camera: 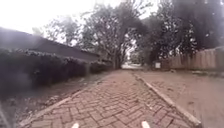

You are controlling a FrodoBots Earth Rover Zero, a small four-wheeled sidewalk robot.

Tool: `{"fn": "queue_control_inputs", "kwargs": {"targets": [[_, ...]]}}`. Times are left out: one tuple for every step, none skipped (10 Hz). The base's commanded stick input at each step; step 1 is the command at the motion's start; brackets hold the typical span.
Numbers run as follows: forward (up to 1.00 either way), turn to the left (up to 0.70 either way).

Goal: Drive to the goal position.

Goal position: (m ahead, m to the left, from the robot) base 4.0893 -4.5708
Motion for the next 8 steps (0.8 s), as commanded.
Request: {"fn": "queue_control_inputs", "kwargs": {"targets": [[0.5,0.0],[0.5,0.0],[0.5,0.0],[0.5,0.0],[0.5,0.0],[0.5,0.0],[0.5,0.0],[0.5,0.0]]}}
